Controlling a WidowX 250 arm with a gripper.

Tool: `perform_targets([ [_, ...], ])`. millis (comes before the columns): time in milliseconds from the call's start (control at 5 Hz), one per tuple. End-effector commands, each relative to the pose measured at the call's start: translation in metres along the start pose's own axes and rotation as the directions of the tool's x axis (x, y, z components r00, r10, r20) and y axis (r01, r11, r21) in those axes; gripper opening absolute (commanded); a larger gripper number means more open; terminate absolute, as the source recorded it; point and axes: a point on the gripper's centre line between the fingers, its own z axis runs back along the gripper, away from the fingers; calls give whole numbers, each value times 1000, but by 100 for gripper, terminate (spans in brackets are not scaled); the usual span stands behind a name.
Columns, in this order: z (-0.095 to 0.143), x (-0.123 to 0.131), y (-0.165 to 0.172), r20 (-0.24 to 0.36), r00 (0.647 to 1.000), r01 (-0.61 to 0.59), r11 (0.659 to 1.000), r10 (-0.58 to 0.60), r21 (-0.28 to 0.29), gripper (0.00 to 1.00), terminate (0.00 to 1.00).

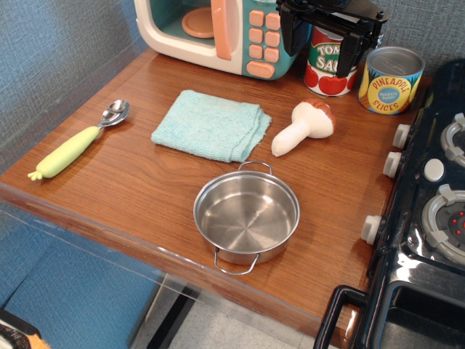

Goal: Put the con on the blue cloth

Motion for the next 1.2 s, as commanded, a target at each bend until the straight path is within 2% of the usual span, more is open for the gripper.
perform_targets([
  [0,0,0,0,0,1000,0,1000,0,0,100,0],
  [200,-2,-20,27,-24,997,-68,998,68,4,100,0],
  [400,0,-41,46,-57,995,-86,996,87,18,100,0],
  [600,8,-71,78,5,999,-42,999,41,29,100,0],
  [800,9,-107,112,32,999,-41,998,39,49,100,0],
  [1000,8,-128,136,29,996,-80,995,79,52,100,0],
])
